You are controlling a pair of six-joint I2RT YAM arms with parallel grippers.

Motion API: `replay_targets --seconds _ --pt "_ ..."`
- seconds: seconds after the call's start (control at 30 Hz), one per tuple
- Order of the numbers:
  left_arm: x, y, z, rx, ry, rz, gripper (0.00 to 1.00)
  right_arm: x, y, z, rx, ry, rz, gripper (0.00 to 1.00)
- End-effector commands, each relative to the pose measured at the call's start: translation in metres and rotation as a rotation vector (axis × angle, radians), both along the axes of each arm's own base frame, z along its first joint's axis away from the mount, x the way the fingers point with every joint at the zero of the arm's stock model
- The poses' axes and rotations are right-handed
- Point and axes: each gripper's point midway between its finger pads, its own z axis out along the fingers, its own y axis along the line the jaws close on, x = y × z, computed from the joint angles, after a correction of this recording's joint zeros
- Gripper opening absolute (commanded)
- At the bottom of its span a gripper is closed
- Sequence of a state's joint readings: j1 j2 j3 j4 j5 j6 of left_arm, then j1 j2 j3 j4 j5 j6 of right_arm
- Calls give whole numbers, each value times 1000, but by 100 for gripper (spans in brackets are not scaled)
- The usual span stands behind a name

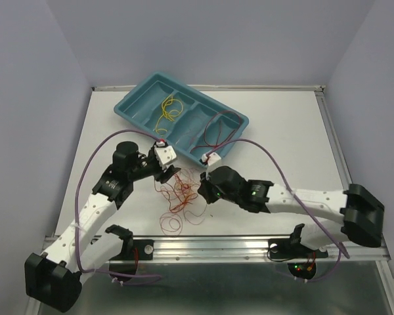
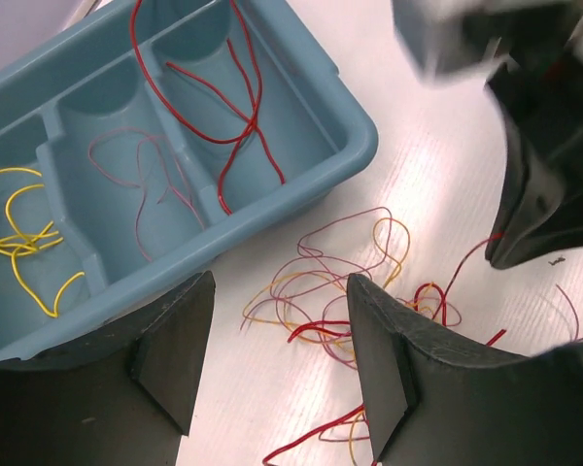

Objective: Untangle the cables

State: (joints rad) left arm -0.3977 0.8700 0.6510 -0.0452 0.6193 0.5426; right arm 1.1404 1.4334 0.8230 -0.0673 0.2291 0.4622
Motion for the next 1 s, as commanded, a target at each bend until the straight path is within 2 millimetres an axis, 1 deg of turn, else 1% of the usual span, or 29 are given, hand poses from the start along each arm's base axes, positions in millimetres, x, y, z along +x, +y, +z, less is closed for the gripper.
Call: replay_targets --seconds 0.0,0.03,0.07,0.1,0.13,0.17,0.2,0.23,0.27,0.3,0.33,0.4,0.43,0.47,0.5,0.53,0.67,0.7,0.73,0.8,0.83,0.87,0.9,0.97 --pt "-11 -4 15 -41 -78 -51 68 3 4 100 206 -154 36 1" --pt "-13 -4 23 -57 -112 -60 68 1 1 129 266 -185 44 1" --pt "-15 -4 25 -62 -122 -63 68 -1 1 144 295 -196 50 0" --pt "-17 -4 28 -68 -132 -64 68 -2 1 164 327 -219 65 0" --pt "-20 -3 32 -78 -149 -65 68 -3 1 190 358 -241 70 1" --pt "-22 -3 34 -86 -158 -68 67 -3 -2 210 385 -262 66 0" --pt "-23 -2 37 -92 -169 -68 68 -1 -5 224 392 -285 62 1" --pt "-28 -2 43 -105 -190 -76 68 1 -8 250 416 -309 47 1" --pt "-30 -2 42 -109 -196 -82 68 0 -11 263 430 -330 50 1" --pt "-33 -2 42 -114 -203 -91 71 0 -13 274 443 -345 51 1" --pt "-37 -3 43 -121 -217 -110 73 -3 -15 299 487 -366 57 1" --pt "-39 -4 42 -124 -222 -123 74 -7 -18 326 537 -385 65 1" --pt "-40 -5 42 -124 -220 -129 74 -10 -15 332 545 -379 88 1" --pt "-40 -5 42 -124 -218 -129 74 -14 -17 357 589 -398 100 1" --pt "-40 -5 43 -126 -219 -132 74 -15 -14 358 577 -385 110 1" --pt "-40 -5 45 -127 -222 -130 74 -17 -16 373 602 -396 116 1" --pt "-46 -5 54 -151 -260 -141 74 -30 -12 386 634 -397 192 1" --pt "-47 -5 57 -164 -268 -142 74 -32 -11 387 636 -396 210 0" --pt "-49 -2 65 -180 -303 -129 74 -37 -7 386 638 -389 244 0" --pt "-49 1 77 -223 -360 -94 74 -39 -5 385 635 -387 264 1" --pt "-45 6 83 -253 -367 -45 75 -39 -4 385 635 -387 267 0" --pt "-49 10 94 -287 -426 -31 76 -38 -2 383 628 -384 268 0" --pt "-50 12 98 -302 -449 -21 77 -44 1 383 635 -377 302 1" --pt "-56 14 105 -332 -494 -25 79 -45 5 380 628 -365 314 1"
